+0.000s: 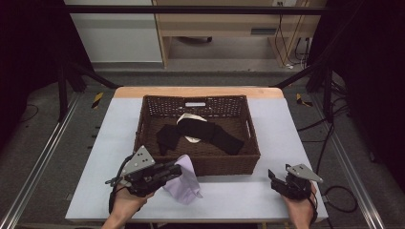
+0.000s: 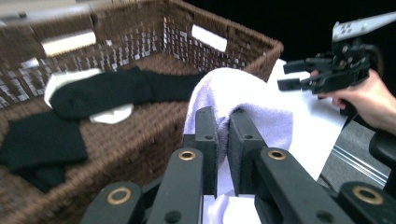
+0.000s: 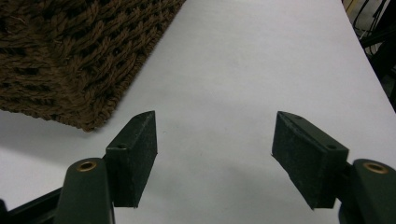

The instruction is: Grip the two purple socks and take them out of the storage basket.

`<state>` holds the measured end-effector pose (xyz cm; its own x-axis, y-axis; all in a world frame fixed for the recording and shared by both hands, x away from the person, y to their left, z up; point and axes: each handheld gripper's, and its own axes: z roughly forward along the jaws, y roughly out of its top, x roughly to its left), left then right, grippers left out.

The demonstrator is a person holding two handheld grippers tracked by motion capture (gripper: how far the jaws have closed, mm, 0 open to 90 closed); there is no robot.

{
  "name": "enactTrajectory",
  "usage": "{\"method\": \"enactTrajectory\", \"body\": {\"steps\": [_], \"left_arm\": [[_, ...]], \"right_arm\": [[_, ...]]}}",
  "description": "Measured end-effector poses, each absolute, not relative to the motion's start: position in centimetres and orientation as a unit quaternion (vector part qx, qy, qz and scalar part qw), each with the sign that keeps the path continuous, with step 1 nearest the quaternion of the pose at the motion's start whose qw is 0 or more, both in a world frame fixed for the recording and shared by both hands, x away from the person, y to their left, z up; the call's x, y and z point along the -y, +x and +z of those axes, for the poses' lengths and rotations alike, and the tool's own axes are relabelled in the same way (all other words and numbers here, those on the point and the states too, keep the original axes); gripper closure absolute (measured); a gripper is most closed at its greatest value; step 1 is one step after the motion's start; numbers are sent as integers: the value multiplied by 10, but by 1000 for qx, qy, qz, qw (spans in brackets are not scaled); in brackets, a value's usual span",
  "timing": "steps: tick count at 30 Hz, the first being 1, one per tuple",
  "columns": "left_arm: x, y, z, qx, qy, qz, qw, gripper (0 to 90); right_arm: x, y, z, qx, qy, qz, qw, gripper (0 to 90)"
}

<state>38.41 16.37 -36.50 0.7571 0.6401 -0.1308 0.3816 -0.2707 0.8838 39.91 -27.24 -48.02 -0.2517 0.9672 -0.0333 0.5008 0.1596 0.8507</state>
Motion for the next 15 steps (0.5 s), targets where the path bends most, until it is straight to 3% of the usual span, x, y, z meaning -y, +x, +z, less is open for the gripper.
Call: {"method": "enactTrajectory", "body": {"steps": [15], "left_arm": [[-153, 407, -432, -372, 821, 96, 423, 812]], "right_arm": [[271, 399, -481, -699, 527, 376, 304, 310]]}}
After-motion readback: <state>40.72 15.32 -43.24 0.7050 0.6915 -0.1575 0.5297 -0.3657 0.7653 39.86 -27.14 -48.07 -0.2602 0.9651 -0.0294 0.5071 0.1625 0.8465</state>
